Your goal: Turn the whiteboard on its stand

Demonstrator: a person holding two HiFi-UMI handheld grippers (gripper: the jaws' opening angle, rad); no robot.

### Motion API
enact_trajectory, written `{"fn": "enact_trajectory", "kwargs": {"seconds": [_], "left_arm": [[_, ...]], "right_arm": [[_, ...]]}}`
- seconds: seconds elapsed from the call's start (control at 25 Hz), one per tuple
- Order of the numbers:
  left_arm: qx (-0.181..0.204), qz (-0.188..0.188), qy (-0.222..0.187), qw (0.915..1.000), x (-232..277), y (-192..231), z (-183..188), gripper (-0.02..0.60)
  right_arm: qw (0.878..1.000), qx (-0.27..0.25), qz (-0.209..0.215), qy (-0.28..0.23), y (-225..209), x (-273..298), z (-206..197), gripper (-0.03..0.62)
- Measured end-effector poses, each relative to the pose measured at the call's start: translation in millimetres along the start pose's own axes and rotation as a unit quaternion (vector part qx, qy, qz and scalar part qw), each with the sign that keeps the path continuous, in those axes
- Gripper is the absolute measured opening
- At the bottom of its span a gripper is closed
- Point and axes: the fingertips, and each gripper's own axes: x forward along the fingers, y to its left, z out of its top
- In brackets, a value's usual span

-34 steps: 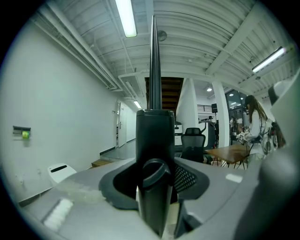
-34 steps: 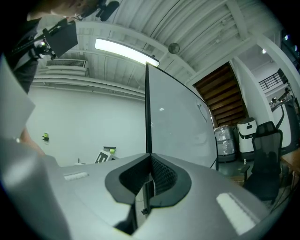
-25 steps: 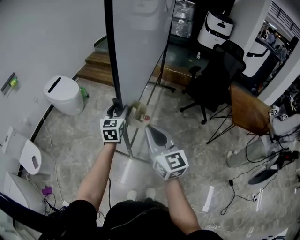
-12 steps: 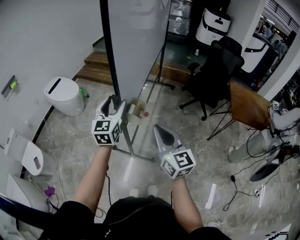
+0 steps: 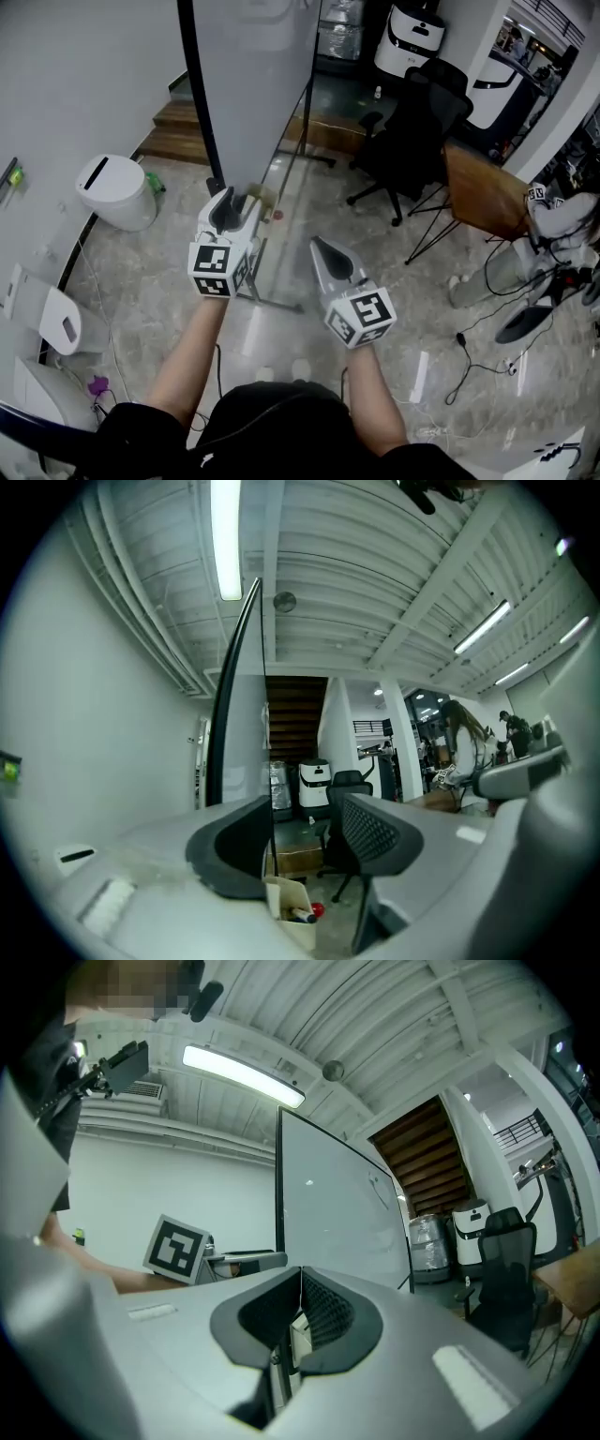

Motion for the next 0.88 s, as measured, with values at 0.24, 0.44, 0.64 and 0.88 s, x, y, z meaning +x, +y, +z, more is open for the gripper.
{"fn": "enact_trajectory", "kwargs": {"seconds": [0.24, 0.44, 0.64, 0.88], "left_arm": [[-0.03, -0.049, 0.011, 0.9983, -4.6, -50.5, -20.2, 0.213], [-0.035, -0.066, 0.018, 0.997, -13.1, -74.3, -35.2, 0.167], [-0.054, -0.07, 0.015, 0.996, -18.6, -96.0, -37.0, 0.002], [-0.061, -0.074, 0.023, 0.9952, -24.9, -97.6, -40.1, 0.002]], "right_arm": [[1.0, -0.012, -0.019, 0.0, -7.0, -12.6, 3.9, 0.011], [0.999, -0.017, -0.03, 0.007, -12.3, -26.7, 1.4, 0.009], [0.998, -0.019, -0.049, 0.019, -27.4, -42.3, -4.9, 0.008], [0.998, -0.02, -0.056, 0.021, -26.9, -41.2, -8.0, 0.008]]}}
